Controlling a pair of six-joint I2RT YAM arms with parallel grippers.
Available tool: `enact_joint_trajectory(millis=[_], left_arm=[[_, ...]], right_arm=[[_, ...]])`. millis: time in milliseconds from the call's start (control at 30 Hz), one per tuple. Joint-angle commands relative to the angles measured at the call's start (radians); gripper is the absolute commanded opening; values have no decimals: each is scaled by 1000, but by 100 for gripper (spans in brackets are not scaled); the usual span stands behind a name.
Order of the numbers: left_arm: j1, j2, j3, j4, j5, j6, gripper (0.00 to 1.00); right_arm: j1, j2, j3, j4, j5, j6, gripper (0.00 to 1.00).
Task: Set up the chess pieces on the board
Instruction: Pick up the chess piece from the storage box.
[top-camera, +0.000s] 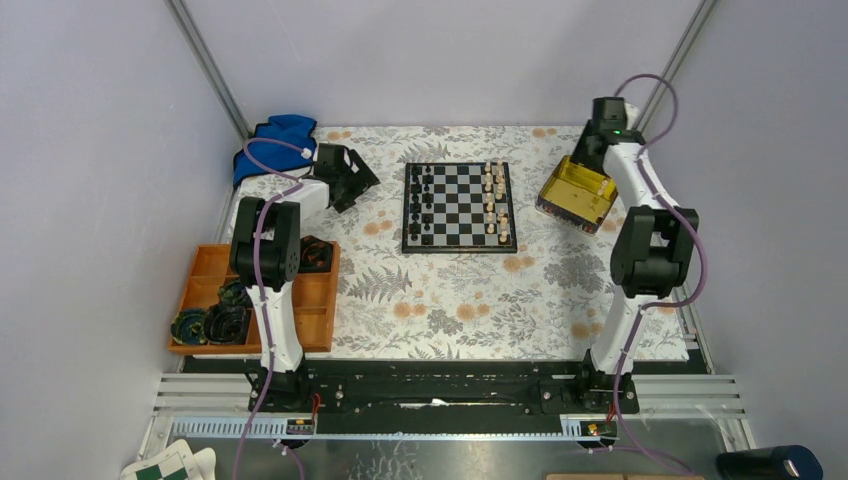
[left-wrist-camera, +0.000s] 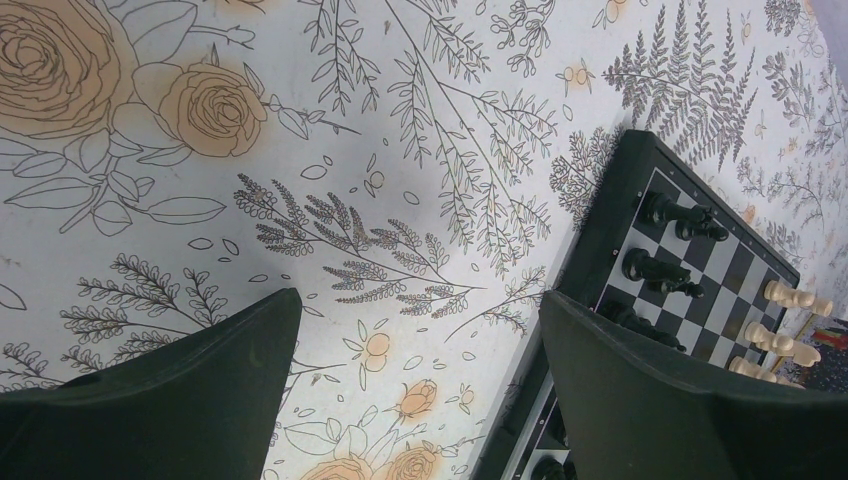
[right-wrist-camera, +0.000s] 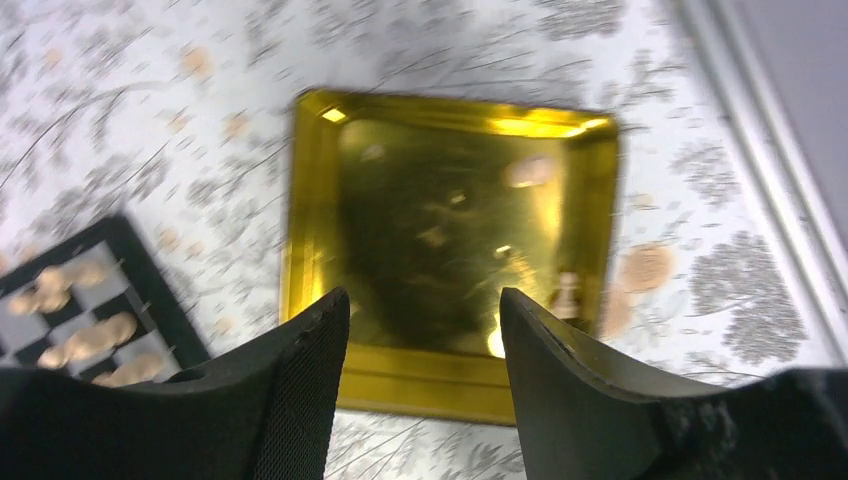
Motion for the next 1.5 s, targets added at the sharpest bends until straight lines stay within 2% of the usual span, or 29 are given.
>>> enact_joint_trajectory(millis=[0,267,933,1200,1467], left_arm=[[-2,51,-40,-98,-27,32,99],[-1,59,-26,-106,-30,38,99],[0,67,-12,-106,-41,62,99],[0,70,-7,-107,-45,70,99],[0,72,-3,-107,-48,71,99]], right_arm=[[-80,6,31,12,29,35,63],[-166,94,72,16,8,37,63],[-172,262,185,28,-26,23,60],[-172,295,201,29,-41,25,53],[-172,298,199,29,-44,22,38]])
